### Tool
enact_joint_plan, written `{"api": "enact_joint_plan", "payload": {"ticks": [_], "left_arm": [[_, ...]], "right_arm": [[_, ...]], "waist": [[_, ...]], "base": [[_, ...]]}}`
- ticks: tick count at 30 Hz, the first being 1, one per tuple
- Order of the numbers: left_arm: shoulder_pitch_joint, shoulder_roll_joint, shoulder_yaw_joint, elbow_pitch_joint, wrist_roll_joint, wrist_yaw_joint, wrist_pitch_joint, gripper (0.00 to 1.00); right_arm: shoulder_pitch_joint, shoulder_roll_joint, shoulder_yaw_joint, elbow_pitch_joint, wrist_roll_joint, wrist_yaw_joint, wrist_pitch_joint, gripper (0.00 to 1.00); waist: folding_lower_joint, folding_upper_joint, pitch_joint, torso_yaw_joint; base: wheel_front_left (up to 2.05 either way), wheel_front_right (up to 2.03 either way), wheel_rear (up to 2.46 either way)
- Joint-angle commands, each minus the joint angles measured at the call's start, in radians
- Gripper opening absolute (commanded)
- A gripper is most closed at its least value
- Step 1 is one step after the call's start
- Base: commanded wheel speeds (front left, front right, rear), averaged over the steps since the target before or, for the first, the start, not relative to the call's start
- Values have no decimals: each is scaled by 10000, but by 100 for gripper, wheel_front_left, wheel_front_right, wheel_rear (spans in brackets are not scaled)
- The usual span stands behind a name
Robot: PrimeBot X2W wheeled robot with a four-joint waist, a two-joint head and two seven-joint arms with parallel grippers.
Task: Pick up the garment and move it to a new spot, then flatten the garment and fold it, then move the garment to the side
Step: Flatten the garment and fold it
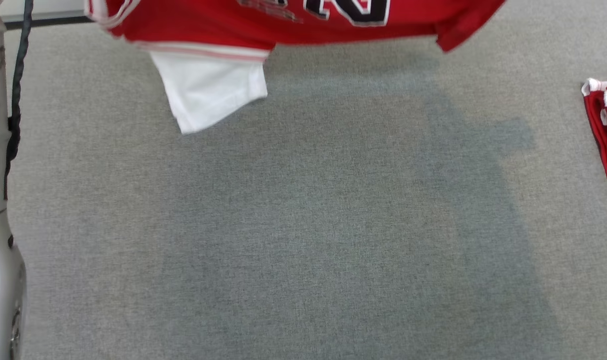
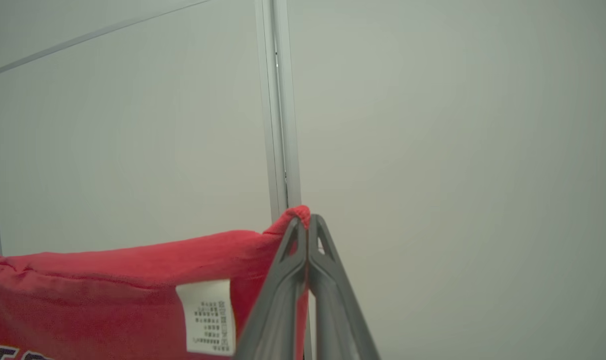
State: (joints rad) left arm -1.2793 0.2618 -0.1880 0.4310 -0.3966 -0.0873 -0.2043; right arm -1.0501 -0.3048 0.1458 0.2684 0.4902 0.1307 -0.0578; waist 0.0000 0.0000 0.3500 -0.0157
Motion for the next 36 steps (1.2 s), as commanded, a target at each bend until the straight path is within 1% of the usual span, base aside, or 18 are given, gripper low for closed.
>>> {"api": "enact_joint_plan", "payload": {"ticks": [1, 3, 5, 7, 11, 14, 17, 20, 24, 26, 29, 33, 36], "left_arm": [[-198, -70, -36, 420, 9, -39, -41, 0], [-401, -151, -131, 1426, -37, -82, -40, 0], [-528, -286, -182, 2562, -145, -93, 53, 0], [-490, -462, -266, 3647, -189, -137, 100, 0], [-103, -826, -241, 5449, -515, -187, -36, 0], [39, -1101, -215, 6316, -684, -264, -222, 0], [271, -1172, -128, 6820, -867, -327, -430, 0], [579, -1245, -25, 7066, -1058, -370, -546, 0], [1422, -1256, 209, 6854, -1284, -423, -609, 0], [2134, -1223, 464, 6310, -1344, -427, -612, 0], [3466, -1217, 868, 5319, -1284, -438, -611, 0], [5493, -1287, 1228, 3922, -1057, -441, -611, 0], [7040, -1183, 1457, 2817, -887, -427, -612, 0]], "right_arm": [[-258, 23, 191, 358, -60, -1, -190, 0], [-774, 191, 724, 1318, -103, -1, -495, 0], [-1217, 344, 1114, 2529, -186, -3, -740, 0], [-1526, 712, 1470, 3875, -193, 1, -779, 0], [-2033, 1322, 1977, 6010, -220, -1, -1136, 0], [-2199, 1679, 2231, 7108, -25, -3, -1428, 0], [-2172, 1813, 2606, 7615, 215, -3, -1697, 0], [-1779, 1856, 3040, 7737, 522, -3, -1899, 0], [-849, 1679, 3514, 7317, 1074, -3, -2059, 0], [-183, 1520, 3630, 6908, 1305, -3, -2079, 0], [1150, 1256, 3411, 5912, 1528, -3, -2073, 0], [3148, 936, 3184, 4467, 1379, -1, -2078, 0], [4603, 832, 2847, 3451, 1288, -1, -2079, 0]], "waist": [[0, 0, 203, -54], [0, 0, 351, -91], [0, 0, 521, -116], [0, 0, 656, -148], [0, 0, 965, -159], [0, 0, 1198, -116], [0, 0, 1334, -95], [0, 0, 1342, -76], [0, 0, 1097, 4], [0, 0, 918, 37], [0, 0, 585, 96], [0, 0, -4, 164], [0, 0, -496, 157]], "base": [[0, 0, 0], [0, 0, 0], [0, 0, 0], [0, 0, 0], [0, 0, 0], [0, 0, 0], [0, 0, 0], [0, 0, 0], [0, 0, 0], [0, 0, 0], [0, 0, 0], [0, 0, 0], [0, 0, 0]]}}
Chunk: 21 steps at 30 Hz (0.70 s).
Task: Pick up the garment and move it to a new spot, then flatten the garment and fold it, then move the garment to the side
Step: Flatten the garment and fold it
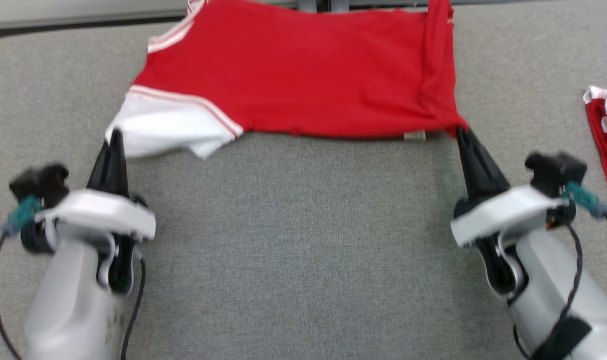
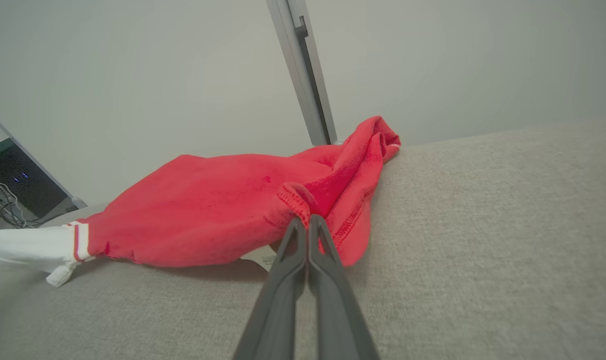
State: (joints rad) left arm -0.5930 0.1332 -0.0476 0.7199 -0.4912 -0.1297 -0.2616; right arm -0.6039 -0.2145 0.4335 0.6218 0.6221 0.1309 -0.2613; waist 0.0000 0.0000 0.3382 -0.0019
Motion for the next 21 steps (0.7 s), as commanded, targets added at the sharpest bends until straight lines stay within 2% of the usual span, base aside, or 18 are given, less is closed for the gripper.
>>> {"api": "enact_joint_plan", "payload": {"ticks": [1, 4, 5, 9, 17, 21], "left_arm": [[686, 120, 130, -470, 125, 0, -39, 0], [2343, 158, 260, -1692, 257, 191, -40, 0], [2343, 158, 260, -1692, 257, 191, -40, 0], [4413, 128, 344, -3743, 263, 770, 379, 0], [7933, 161, 71, -8277, 435, 2038, 2767, 0], [9115, 336, -151, -10043, 515, 2435, 3971, 0]], "right_arm": [[602, -92, -132, -357, -82, -3, -43, 0], [1893, -121, -423, -1115, -191, -3, -44, 0], [1893, -121, -423, -1115, -191, -3, -44, 0], [3468, -186, -782, -1889, -317, -4, -22, 0], [6127, -117, -1977, -3602, -657, -4, 1365, 0], [7176, 18, -2641, -4591, -901, -4, 2431, 0]], "waist": [[0, 0, -541, 9], [0, 0, -1059, -53], [0, 0, -1059, -53], [0, 0, -1696, 15], [0, 0, -2694, 172], [0, 0, -2979, 228]], "base": [[0, 0, 0], [0, 0, 0], [0, 0, 0], [0, 0, 0], [0, 0, 0], [0, 0, 0]]}}
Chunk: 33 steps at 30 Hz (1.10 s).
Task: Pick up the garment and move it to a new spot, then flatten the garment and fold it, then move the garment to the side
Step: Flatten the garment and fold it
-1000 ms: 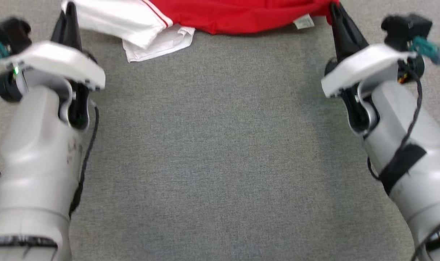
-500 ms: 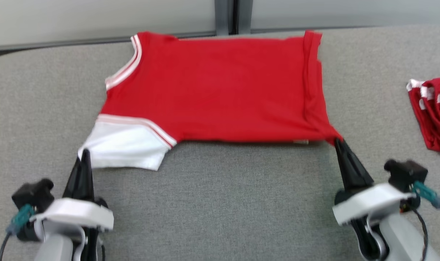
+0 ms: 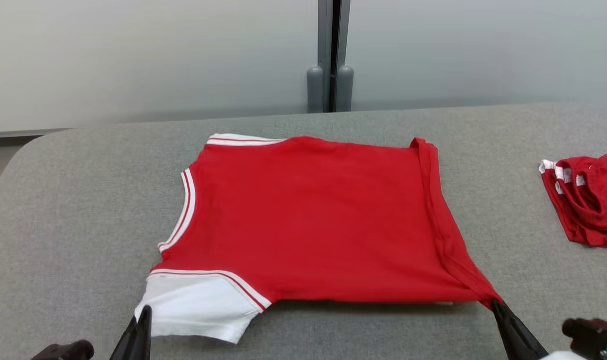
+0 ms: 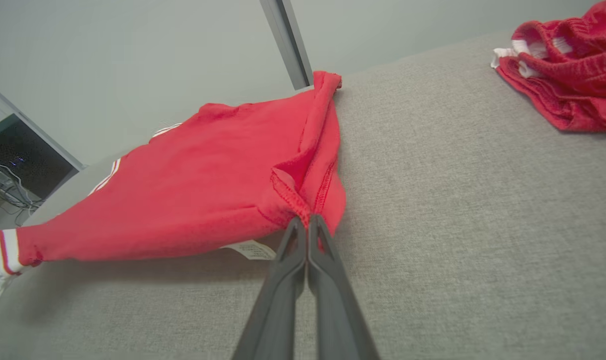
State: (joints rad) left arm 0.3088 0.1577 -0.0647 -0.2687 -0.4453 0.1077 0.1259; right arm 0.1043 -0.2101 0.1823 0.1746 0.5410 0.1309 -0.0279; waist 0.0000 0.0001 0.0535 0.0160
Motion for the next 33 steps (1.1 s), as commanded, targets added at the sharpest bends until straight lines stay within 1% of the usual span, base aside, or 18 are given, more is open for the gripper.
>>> {"api": "enact_joint_plan", "payload": {"ticks": [1, 2, 5, 8, 11, 16, 18, 19, 21, 23, 26, 27, 28, 33], "left_arm": [[326, 132, -18, -523, 77, 156, 347, 0], [694, 182, -41, -1126, 111, 344, 780, 0], [1066, 261, -75, -1771, 62, 517, 1275, 0], [1261, 324, -115, -2120, 29, 614, 1607, 0], [1269, 381, -147, -2142, -24, 639, 1811, 0], [821, 400, -228, -1872, -275, 402, 1911, 0], [578, 522, -209, -1675, -288, 301, 1962, 0], [384, 497, -218, -1574, -394, 225, 1962, 0], [-45, 669, -182, -1310, -424, 80, 2032, 0], [-491, 706, -264, -1055, -680, -155, 2166, 0], [-1253, 822, -200, -629, -947, -407, 2307, 0], [-1489, 950, -136, -496, -905, -450, 2354, 0], [-1489, 950, -136, -496, -905, -450, 2354, 0], [-2742, 1032, 148, 220, -1457, -720, 2375, 0]], "right_arm": [[374, 47, -327, -308, -122, -4, 395, 0], [815, 192, -697, -746, -288, -3, 890, 0], [1358, 402, -1186, -1352, -487, -4, 1638, 0], [1734, 627, -1515, -1832, -657, -4, 2262, 0], [1843, 806, -1678, -2112, -739, -3, 2766, 0], [1523, 909, -1801, -2135, -794, -4, 3329, 0], [1293, 881, -1797, -2058, -757, -3, 3494, 0], [1166, 850, -1812, -2015, -751, -3, 3574, 0], [758, 792, -1763, -1928, -684, -3, 3731, 0], [355, 678, -1754, -1734, -605, -3, 3868, 0], [-427, 539, -1697, -1503, -530, -3, 3921, 0], [-703, 512, -1629, -1436, -454, -3, 3922, 0], [-703, 512, -1629, -1436, -454, -3, 3922, 0], [-1867, 313, -1468, -878, -302, -3, 3727, 0]], "waist": [[0, -1, -195, 68], [0, -1, -303, 86], [0, -1, -399, 85], [0, -1, -436, 66], [0, -1, -383, 7], [0, -1, -42, -61], [0, -1, 207, -76], [0, -1, 339, -67], [0, -1, 605, -80], [0, -1, 864, -78], [0, -1, 1300, -112], [0, -1, 1479, -144], [0, -1, 1479, -144], [0, -1, 2094, -170]], "base": [[0, 0, 0], [0, 0, 0], [0, 0, 0], [0, 0, 0], [0, 0, 0], [0, 0, 0], [0, 0, 0], [0, 0, 0], [0, 0, 0], [0, 0, 0], [0, 0, 0], [0, 0, 0], [0, 0, 0], [0, 0, 0]]}}
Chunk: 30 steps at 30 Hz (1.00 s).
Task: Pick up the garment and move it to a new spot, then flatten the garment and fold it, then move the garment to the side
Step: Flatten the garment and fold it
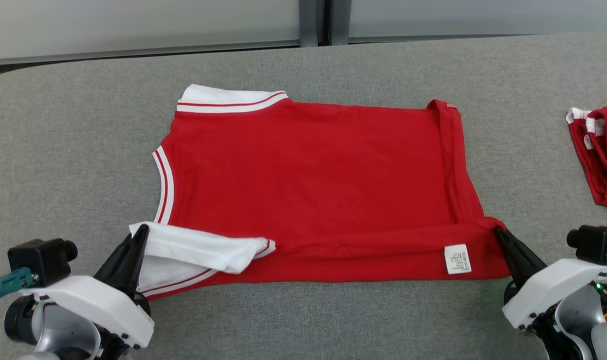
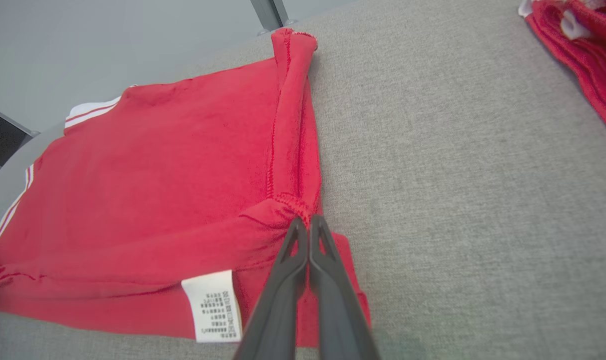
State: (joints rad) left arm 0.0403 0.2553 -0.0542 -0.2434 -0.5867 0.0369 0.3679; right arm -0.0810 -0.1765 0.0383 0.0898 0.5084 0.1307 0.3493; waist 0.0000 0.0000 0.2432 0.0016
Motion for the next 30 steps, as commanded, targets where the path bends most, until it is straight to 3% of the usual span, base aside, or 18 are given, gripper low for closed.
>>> {"api": "enact_joint_plan", "payload": {"ticks": [1, 6, 7, 8, 9, 10, 20, 24, 30], "left_arm": [[-271, -12, 31, 115, -182, -74, -14, 0], [-1280, 50, 36, 981, -267, -292, -132, 0], [-1464, -22, 35, 1154, -318, -320, -229, 0], [-1586, -127, 21, 1327, -393, -362, -314, 59], [-1735, -83, 25, 1456, -236, -381, -510, 100], [-1871, -98, 65, 1579, -156, -393, -745, 100], [-1940, -607, 253, 1961, 1562, -58, -4745, 100], [-1559, -694, 192, 2047, 2148, 186, -5749, 100], [-481, -875, 220, 2177, 2412, 248, -6192, 100]], "right_arm": [[-249, -19, 21, 62, 118, -1, -136, 0], [-1054, -155, 358, 548, 255, -1, -588, 0], [-1203, -203, 456, 574, 234, -1, -749, 4], [-1285, -213, 577, 621, 272, -1, -908, 27], [-1330, -243, 648, 621, 261, -1, -1138, 76], [-1405, -270, 740, 567, 217, -1, -1445, 100], [-1141, -345, 935, -399, -1457, -1, -5201, 100], [-760, -262, 783, -666, -2066, -1, -5608, 100], [233, -102, 797, -702, -2391, -3, -5573, 100]], "waist": [[0, 0, 297, -37], [0, 0, 695, -116], [0, 0, 754, -132], [0, 0, 784, -141], [0, 0, 820, -149], [0, 0, 848, -159], [0, 0, 695, -192], [0, 0, 356, -211], [0, 0, -284, -320]], "base": [[0, 0, 0], [0, 0, 0], [0, 0, 0], [0, 0, 0], [0, 0, 0], [0, 0, 0], [0, 0, 0], [0, 0, 0], [0, 0, 0]]}}
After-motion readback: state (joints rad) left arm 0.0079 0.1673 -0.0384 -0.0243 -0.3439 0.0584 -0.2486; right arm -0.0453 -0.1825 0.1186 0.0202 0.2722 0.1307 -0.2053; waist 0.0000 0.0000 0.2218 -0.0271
